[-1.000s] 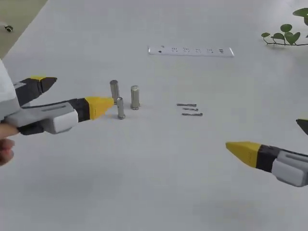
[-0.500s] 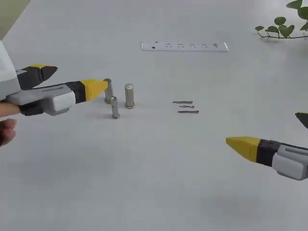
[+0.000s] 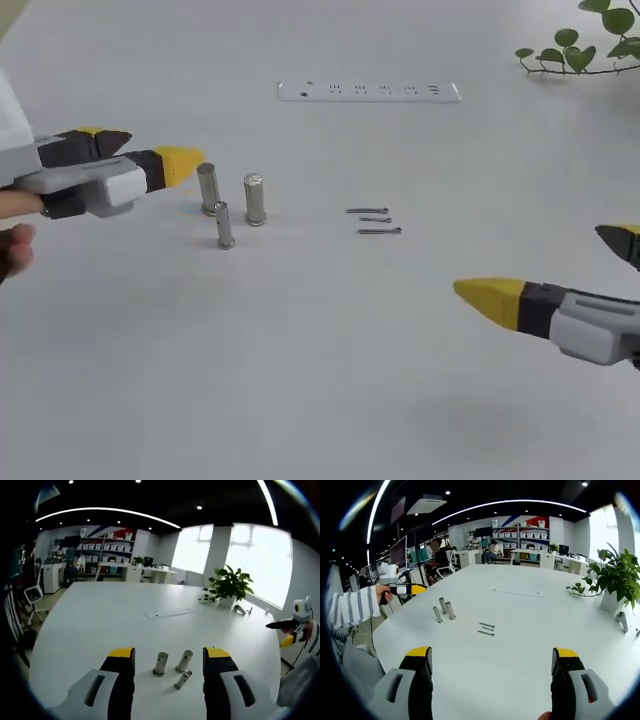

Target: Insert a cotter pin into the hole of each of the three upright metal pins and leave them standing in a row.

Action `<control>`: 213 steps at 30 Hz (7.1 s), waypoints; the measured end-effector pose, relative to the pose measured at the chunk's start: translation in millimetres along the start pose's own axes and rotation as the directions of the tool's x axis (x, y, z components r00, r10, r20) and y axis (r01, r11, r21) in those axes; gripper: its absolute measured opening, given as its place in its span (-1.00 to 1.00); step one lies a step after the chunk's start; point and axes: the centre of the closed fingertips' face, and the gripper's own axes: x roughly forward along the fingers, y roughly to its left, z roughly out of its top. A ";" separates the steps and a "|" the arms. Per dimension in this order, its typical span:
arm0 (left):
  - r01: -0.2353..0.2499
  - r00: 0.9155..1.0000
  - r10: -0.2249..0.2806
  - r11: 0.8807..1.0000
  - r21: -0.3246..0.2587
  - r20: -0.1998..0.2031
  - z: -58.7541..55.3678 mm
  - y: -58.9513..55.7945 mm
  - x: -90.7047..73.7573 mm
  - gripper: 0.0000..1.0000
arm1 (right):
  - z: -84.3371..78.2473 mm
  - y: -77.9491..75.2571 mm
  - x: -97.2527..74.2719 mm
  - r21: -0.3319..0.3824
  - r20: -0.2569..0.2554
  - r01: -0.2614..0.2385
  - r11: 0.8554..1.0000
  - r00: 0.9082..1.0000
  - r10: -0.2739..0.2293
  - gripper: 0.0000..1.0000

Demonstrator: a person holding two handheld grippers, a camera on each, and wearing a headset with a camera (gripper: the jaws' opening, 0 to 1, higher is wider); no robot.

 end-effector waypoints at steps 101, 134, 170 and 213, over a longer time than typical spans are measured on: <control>0.104 0.993 -0.085 0.957 0.272 -0.080 -10.1 -78.2 -28.7 -0.83 | -8.1 29.2 -12.0 -0.050 -0.017 -0.083 0.995 0.997 0.082 0.97; 0.167 0.980 -0.136 0.960 0.226 -0.146 -85.0 -136.7 -5.7 -0.83 | -17.8 39.9 -10.1 -0.085 -0.015 -0.127 0.988 0.992 0.126 0.97; 0.199 0.961 -0.147 0.955 0.218 -0.234 -133.9 -163.2 5.8 -0.82 | -29.0 43.7 -7.0 -0.067 -0.042 -0.134 0.989 0.990 0.132 0.97; 0.216 0.975 -0.206 0.969 0.122 -0.086 -90.8 -141.8 -67.7 0.74 | -36.7 50.5 -11.8 -0.097 -0.070 -0.153 0.983 0.987 0.146 0.97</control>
